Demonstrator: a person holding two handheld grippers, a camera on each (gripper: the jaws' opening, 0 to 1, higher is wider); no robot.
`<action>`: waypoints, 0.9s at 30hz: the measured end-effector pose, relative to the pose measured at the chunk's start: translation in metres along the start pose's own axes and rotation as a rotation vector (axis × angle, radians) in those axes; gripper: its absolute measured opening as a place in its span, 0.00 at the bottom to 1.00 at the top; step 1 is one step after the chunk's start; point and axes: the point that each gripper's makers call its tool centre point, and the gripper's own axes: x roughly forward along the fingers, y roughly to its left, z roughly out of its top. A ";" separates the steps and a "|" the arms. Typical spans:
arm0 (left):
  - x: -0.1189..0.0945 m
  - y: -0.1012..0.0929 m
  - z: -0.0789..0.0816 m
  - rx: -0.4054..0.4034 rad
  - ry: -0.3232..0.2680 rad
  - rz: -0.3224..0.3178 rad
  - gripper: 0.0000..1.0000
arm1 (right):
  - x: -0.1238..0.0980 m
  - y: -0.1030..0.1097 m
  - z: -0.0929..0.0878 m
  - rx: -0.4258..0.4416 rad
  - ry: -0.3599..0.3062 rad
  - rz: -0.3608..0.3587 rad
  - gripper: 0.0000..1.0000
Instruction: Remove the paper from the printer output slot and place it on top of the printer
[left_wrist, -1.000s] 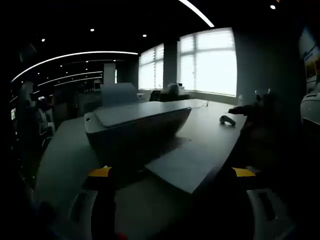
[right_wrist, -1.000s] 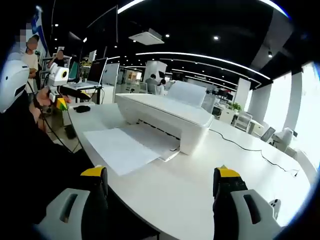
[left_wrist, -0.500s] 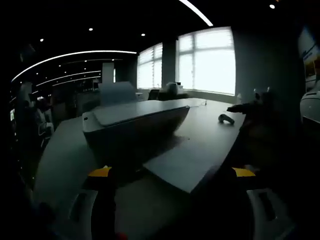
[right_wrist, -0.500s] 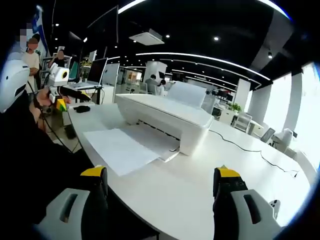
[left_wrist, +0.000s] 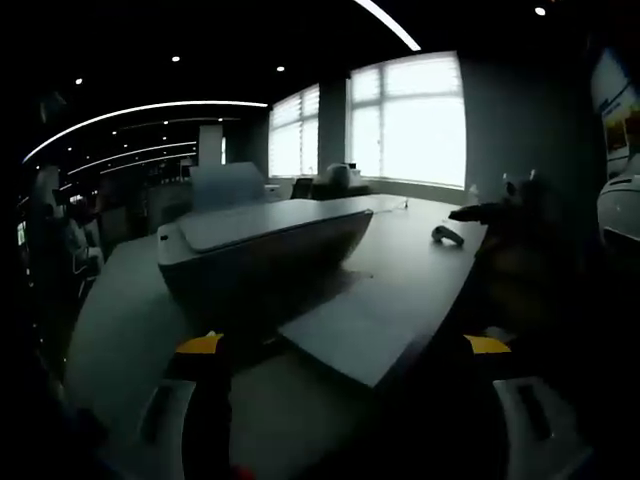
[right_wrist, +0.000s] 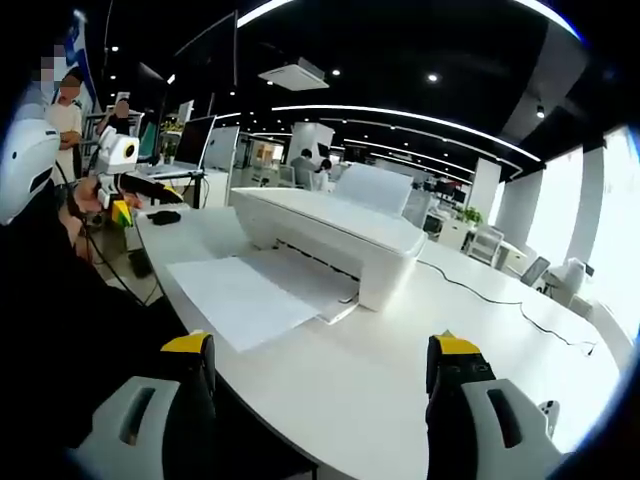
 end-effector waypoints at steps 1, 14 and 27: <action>0.000 0.000 0.000 0.001 0.000 0.001 0.96 | 0.000 0.000 0.000 -0.001 0.000 0.000 0.82; 0.001 -0.002 -0.001 0.001 0.003 -0.006 0.96 | -0.003 -0.001 0.003 -0.010 -0.003 -0.003 0.82; 0.003 -0.001 -0.001 -0.003 -0.008 -0.006 0.96 | -0.004 0.001 0.004 -0.017 -0.003 0.003 0.82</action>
